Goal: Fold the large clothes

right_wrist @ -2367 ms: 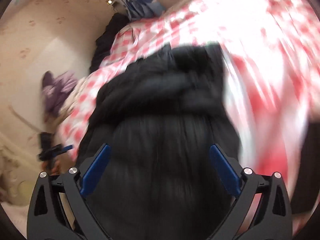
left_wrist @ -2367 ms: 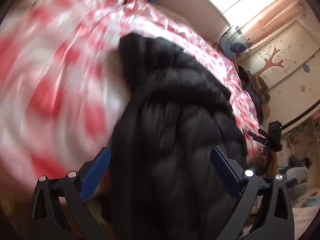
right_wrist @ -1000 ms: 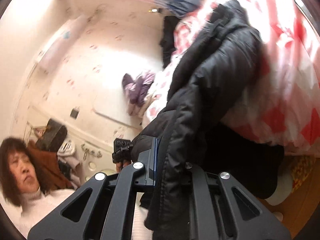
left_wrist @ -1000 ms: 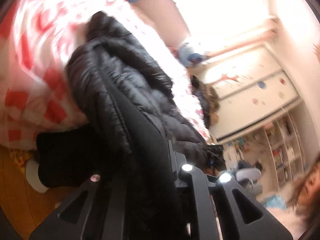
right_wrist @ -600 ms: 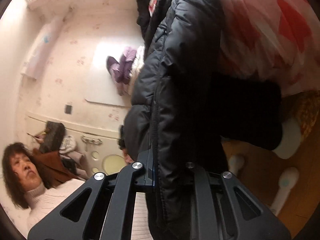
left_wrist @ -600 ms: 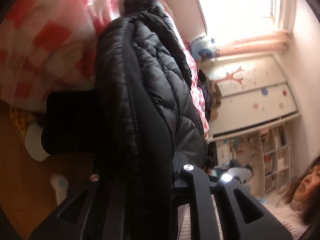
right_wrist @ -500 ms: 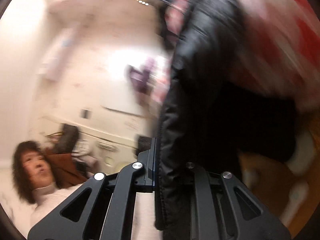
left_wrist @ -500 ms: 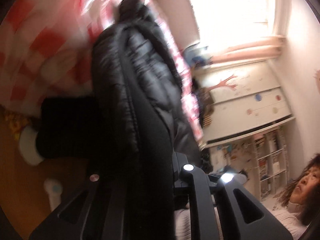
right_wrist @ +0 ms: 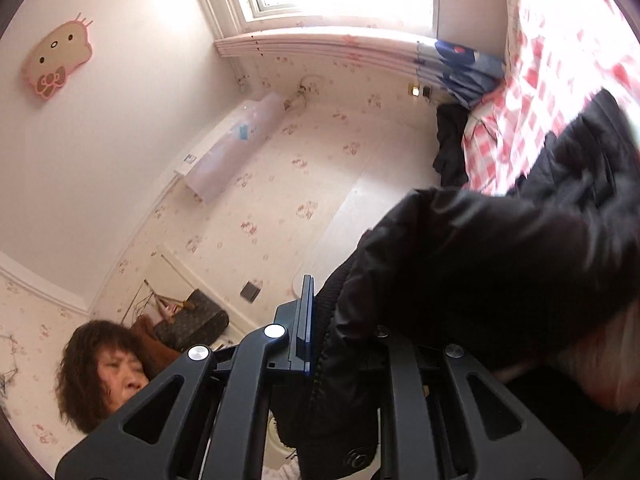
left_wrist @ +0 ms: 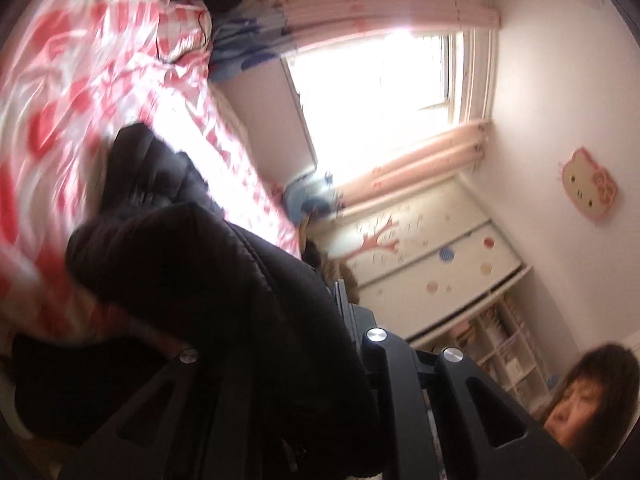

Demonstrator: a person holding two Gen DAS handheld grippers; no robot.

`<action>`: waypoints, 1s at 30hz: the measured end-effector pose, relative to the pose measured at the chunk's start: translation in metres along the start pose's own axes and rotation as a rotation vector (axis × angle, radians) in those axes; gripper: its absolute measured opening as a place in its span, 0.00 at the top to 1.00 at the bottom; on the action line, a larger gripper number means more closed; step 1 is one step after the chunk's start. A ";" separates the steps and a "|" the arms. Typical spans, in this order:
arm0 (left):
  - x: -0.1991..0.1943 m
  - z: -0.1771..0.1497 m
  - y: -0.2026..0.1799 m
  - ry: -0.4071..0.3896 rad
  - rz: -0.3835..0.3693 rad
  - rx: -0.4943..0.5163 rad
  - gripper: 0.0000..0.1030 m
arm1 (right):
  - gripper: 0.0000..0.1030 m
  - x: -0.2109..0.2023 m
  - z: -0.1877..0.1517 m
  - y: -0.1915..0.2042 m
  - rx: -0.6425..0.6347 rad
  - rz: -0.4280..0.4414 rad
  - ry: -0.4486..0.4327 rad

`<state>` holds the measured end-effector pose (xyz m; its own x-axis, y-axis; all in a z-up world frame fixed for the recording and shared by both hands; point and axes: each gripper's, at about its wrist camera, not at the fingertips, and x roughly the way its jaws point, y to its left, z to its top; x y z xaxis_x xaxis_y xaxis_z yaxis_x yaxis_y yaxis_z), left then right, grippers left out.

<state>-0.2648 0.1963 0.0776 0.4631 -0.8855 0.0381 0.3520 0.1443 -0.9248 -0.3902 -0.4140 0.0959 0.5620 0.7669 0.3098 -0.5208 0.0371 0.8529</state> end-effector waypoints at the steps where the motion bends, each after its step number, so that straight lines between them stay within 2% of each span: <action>1: 0.007 0.013 0.001 -0.017 0.000 -0.007 0.87 | 0.88 0.008 0.009 0.001 -0.002 -0.006 -0.008; 6: 0.037 0.057 0.013 -0.055 -0.007 -0.028 0.87 | 0.88 0.035 0.060 -0.002 -0.003 -0.060 -0.048; 10: 0.067 0.089 0.028 -0.075 0.001 -0.051 0.87 | 0.88 0.052 0.097 -0.023 0.020 -0.129 -0.090; 16: 0.124 0.139 0.068 -0.100 0.040 -0.101 0.87 | 0.88 0.073 0.152 -0.084 0.089 -0.267 -0.166; 19: 0.152 0.160 0.104 -0.122 0.083 -0.151 0.87 | 0.88 0.079 0.173 -0.127 0.123 -0.348 -0.187; 24: 0.183 0.168 0.178 -0.155 0.184 -0.274 0.87 | 0.88 0.084 0.188 -0.205 0.218 -0.504 -0.214; 27: 0.196 0.165 0.223 -0.162 0.231 -0.347 0.87 | 0.88 0.075 0.182 -0.244 0.268 -0.559 -0.225; 30: 0.205 0.164 0.236 -0.143 0.284 -0.345 0.84 | 0.88 0.074 0.179 -0.267 0.279 -0.590 -0.231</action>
<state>0.0463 0.1211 -0.0711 0.6177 -0.7591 -0.2054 -0.0844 0.1957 -0.9770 -0.0943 -0.4818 -0.0341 0.8391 0.5119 -0.1837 0.0810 0.2164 0.9729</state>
